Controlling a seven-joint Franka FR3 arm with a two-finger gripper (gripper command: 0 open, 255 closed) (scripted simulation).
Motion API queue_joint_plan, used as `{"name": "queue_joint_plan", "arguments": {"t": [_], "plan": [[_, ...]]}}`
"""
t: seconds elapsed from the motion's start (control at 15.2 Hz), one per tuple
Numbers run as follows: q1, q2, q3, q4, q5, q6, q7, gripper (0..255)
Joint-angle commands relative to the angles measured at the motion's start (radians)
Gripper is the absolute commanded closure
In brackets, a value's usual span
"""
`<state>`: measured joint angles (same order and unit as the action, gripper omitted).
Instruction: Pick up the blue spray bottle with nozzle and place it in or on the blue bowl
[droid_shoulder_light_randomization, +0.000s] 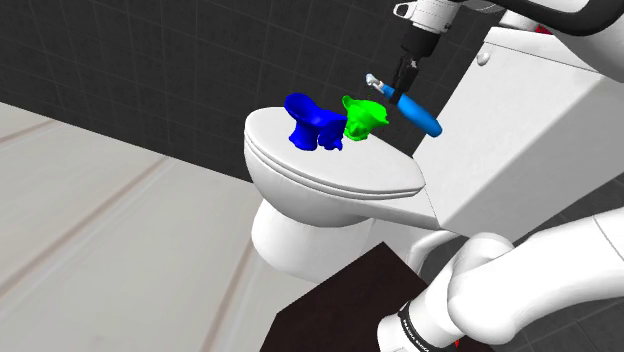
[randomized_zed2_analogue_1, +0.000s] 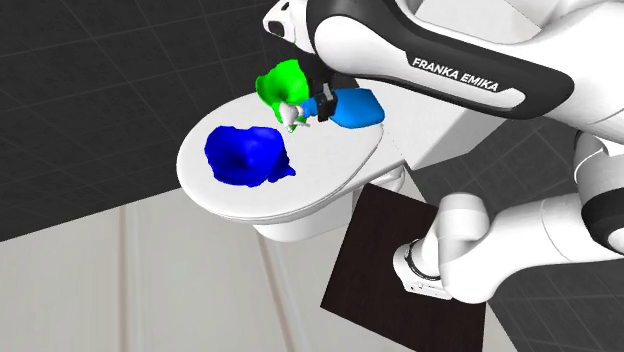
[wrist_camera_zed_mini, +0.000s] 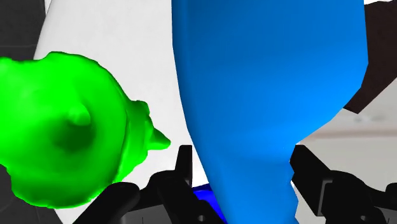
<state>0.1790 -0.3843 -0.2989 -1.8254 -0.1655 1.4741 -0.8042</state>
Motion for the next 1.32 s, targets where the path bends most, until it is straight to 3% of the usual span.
{"name": "queue_joint_plan", "arguments": {"t": [0.0, 0.53, 0.92, 1.25], "plan": [[0.013, 0.05, 0.012, 0.043, 0.017, 0.003, 0.022, 255], [0.058, 0.314, 0.047, 0.308, 0.092, -0.014, 0.094, 255], [0.073, 0.56, 0.065, 0.615, 0.15, -0.084, 0.136, 255], [0.08, 0.52, 0.068, 0.49, 0.141, 0.001, 0.145, 255]]}}
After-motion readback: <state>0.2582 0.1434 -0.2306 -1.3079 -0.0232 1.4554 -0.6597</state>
